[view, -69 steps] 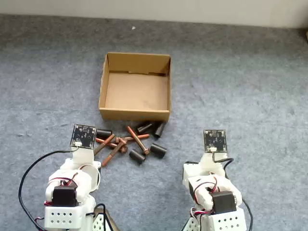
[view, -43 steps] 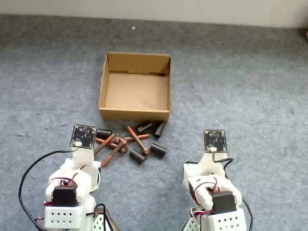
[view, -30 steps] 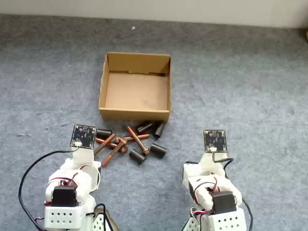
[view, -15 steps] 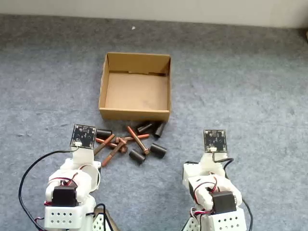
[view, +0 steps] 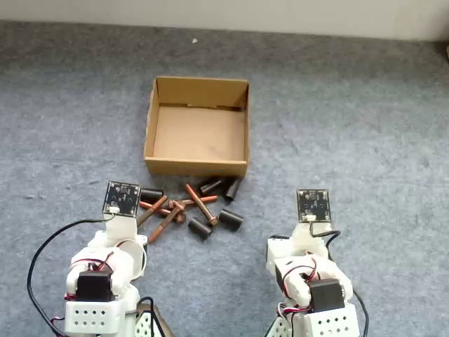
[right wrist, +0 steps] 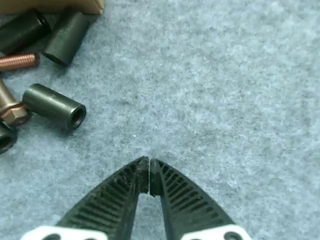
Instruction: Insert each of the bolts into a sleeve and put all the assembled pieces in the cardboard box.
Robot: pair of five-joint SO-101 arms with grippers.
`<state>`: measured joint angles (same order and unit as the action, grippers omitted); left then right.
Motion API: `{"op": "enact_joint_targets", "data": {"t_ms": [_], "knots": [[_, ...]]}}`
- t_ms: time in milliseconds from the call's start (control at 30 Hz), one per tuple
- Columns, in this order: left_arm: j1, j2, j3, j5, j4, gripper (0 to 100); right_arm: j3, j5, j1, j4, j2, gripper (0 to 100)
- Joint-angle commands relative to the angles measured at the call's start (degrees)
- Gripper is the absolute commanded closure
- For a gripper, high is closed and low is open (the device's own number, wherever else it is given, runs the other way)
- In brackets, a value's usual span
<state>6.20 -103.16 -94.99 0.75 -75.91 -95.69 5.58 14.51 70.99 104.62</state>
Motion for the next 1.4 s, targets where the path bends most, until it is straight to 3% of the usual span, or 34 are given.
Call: {"op": "enact_joint_targets", "data": {"t_ms": [0,167,400,500,800,1100,1367], "knots": [[-0.5,-0.4,6.7,0.4,-0.1,99,-4.6,0.0,-0.6,-1.1,0.7,98.9],[-0.5,-0.4,7.2,0.4,0.0,99,2.2,-1.6,-0.6,-1.0,0.7,98.8],[9.8,-0.4,7.1,0.5,3.9,99,5.6,-29.2,-0.7,-5.9,0.7,98.8],[13.0,-0.4,7.0,4.2,4.8,99,6.7,-28.0,-0.7,-9.4,0.7,98.8],[13.2,-0.4,4.3,14.2,4.7,99,22.9,-25.1,0.3,-8.2,-3.4,98.8],[13.2,-0.4,4.2,14.2,4.5,99,48.7,-25.0,10.3,2.2,-38.6,89.2],[13.2,-0.4,2.8,14.3,4.9,99,57.8,-25.0,16.6,4.6,-65.6,88.5]]}}
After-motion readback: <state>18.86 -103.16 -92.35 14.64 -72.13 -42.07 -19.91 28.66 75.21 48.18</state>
